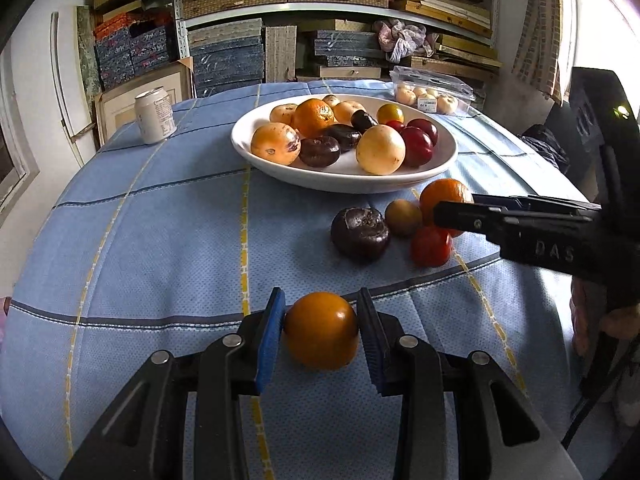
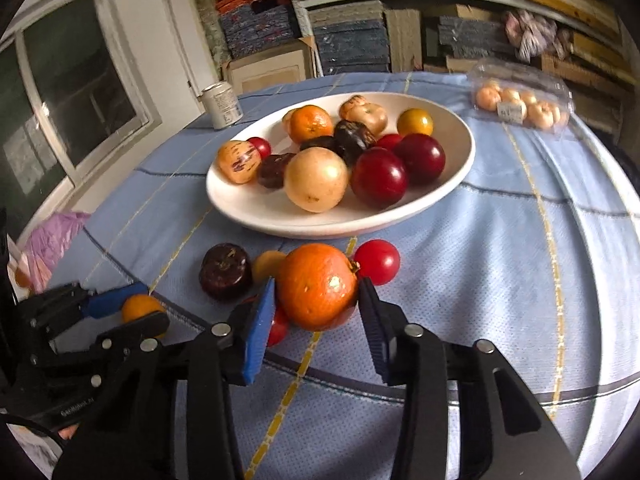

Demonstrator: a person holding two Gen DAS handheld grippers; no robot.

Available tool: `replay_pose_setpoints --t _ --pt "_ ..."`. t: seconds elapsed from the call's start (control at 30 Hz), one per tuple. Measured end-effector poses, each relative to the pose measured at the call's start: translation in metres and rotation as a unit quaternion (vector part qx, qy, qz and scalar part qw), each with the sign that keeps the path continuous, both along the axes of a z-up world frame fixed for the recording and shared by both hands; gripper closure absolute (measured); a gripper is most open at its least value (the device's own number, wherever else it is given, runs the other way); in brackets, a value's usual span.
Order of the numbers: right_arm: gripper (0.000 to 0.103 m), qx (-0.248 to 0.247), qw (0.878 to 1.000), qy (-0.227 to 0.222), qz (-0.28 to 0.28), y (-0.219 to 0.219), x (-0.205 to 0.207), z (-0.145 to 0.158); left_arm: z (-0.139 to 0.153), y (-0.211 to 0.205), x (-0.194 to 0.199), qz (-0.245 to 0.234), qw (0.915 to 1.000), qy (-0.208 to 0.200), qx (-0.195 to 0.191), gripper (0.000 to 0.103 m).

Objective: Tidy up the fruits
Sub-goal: 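Grasp an orange fruit with the left gripper while the right grasps a large mandarin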

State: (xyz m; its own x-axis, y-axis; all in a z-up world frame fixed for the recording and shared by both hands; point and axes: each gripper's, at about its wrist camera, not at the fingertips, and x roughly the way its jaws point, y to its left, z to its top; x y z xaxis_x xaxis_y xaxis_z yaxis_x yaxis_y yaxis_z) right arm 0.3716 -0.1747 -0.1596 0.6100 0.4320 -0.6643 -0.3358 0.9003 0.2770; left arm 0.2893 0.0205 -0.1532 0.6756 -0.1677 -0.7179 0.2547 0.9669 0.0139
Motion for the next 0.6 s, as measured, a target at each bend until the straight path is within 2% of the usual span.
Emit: replay_pose_setpoints --t 0.17,0.6 --pt "0.063 0.040 0.999 0.026 -0.005 -0.010 0.009 -0.006 0.000 -0.002 -0.001 0.000 1.0000 -0.002 0.006 0.066" --pt "0.063 0.044 0.999 0.016 -0.004 -0.013 -0.006 -0.003 0.000 -0.002 -0.001 0.000 1.0000 -0.002 0.006 0.066"
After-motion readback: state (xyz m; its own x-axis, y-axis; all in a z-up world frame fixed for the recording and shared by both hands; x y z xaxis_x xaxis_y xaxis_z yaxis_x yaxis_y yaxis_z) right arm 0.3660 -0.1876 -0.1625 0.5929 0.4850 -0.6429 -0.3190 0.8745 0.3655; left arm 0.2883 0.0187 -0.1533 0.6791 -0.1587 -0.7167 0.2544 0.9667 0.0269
